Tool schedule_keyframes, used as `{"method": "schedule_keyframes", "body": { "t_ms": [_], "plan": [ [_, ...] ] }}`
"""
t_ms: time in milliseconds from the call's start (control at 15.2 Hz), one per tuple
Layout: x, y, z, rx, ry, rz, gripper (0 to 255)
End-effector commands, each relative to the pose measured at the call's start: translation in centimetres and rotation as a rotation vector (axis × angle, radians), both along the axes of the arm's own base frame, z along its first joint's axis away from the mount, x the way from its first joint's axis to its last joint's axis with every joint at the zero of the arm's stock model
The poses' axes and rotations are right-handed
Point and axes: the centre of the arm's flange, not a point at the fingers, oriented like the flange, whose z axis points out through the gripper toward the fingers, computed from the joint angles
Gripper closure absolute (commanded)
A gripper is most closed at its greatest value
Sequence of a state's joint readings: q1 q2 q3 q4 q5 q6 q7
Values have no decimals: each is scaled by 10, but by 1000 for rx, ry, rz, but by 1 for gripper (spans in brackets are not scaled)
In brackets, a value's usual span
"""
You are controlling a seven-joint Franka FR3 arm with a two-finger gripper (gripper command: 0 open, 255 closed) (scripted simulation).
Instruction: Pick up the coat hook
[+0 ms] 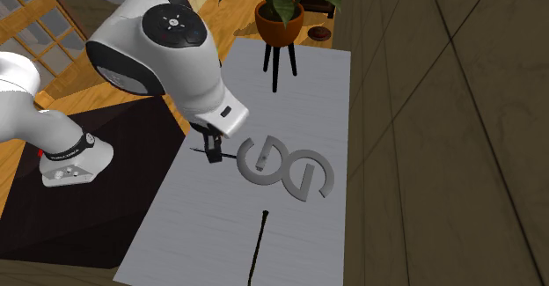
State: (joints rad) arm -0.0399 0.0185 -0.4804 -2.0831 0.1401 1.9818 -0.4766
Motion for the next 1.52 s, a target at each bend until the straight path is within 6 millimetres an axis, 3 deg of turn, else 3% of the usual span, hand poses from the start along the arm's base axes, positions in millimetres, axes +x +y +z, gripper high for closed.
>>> {"method": "schedule_keyframes", "body": {
  "t_ms": [0,528,1122,1188,1452],
  "plan": [
    [14,-17,-19,16,-3,0,0],
    [71,-79,-85,75,-10,-3,0],
    [71,-79,-125,75,-10,-3,0],
    [71,-78,-125,75,-10,-4,255],
    [71,-77,-125,75,-10,-4,255]
  ]
}}
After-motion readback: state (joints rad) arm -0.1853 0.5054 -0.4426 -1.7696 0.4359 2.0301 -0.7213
